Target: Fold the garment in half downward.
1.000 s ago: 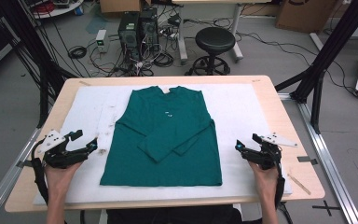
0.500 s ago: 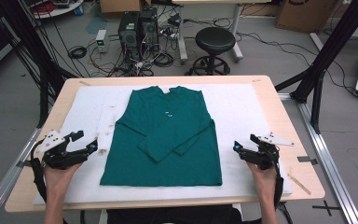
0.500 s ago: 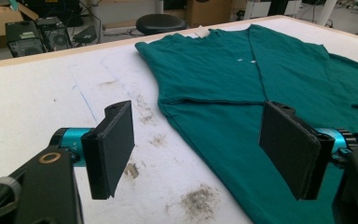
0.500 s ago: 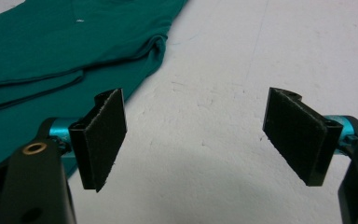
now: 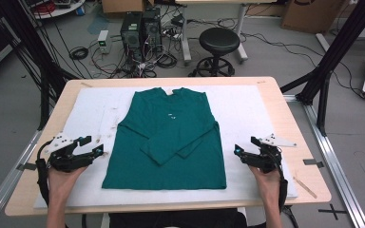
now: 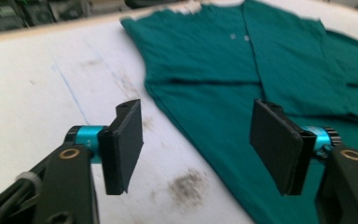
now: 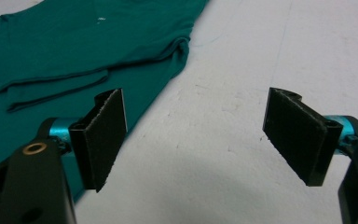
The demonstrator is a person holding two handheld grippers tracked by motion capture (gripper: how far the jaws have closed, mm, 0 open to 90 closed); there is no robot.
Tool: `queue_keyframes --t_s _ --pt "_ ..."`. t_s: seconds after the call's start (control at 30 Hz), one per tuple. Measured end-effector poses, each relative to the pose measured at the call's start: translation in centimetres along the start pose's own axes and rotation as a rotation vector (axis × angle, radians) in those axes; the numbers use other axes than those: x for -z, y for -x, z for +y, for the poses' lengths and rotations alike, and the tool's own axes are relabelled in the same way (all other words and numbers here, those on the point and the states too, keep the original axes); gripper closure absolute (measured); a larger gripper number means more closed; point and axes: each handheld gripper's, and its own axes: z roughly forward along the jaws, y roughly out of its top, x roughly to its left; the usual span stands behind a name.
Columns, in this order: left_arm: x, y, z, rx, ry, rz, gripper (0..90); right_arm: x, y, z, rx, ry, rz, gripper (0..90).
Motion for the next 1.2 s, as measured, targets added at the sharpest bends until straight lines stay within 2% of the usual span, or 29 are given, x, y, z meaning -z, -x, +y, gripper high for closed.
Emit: queue_keyframes --t_s 0.07,0.17,0.3,0.37,0.43,0.53,0.63,0.73,0.9,1.07,1.2 --pt "-0.6 0.3 0.0 -0.003 -0.065 -0.013 38.3 -0.2 -0.1 0.0 0.005 -0.014 0.004 21.9" --pt "-1.6 0.9 0.1 -0.010 -0.133 -0.023 41.2 -0.4 -0.3 0.0 0.005 -0.026 0.013 21.9" --pt "-2.7 1.5 0.0 0.009 -0.188 -0.008 43.4 -0.7 -0.5 0.0 0.012 -0.039 0.023 21.9" --pt "-3.1 1.7 -0.1 0.011 -0.211 -0.017 45.2 -0.8 -0.7 0.1 0.011 -0.045 0.029 22.0" --pt "-3.4 1.9 -0.2 0.013 -0.229 -0.002 46.5 -1.0 -0.9 0.2 0.014 -0.062 0.039 24.2" --pt "-3.6 1.9 -0.4 0.020 -0.248 0.003 48.3 -1.4 -1.4 0.4 0.033 -0.090 0.054 25.0" --pt "-3.7 2.1 -0.5 0.021 -0.248 -0.001 48.8 -1.7 -2.0 0.6 0.053 -0.110 0.066 25.4" --pt "-3.8 2.3 -0.6 0.015 -0.257 -0.002 50.3 -2.0 -2.4 0.8 0.057 -0.124 0.080 25.4" --pt "-4.4 2.4 -0.9 0.033 -0.275 0.010 50.7 -1.9 -2.6 1.0 0.054 -0.129 0.078 25.5" --pt "-4.4 2.7 -0.9 0.012 -0.276 0.022 52.1 -1.8 -2.6 1.1 0.052 -0.134 0.059 26.8" --pt "-4.4 3.0 -0.9 -0.016 -0.278 0.029 55.1 -1.9 -3.0 1.3 0.077 -0.164 0.058 31.5"
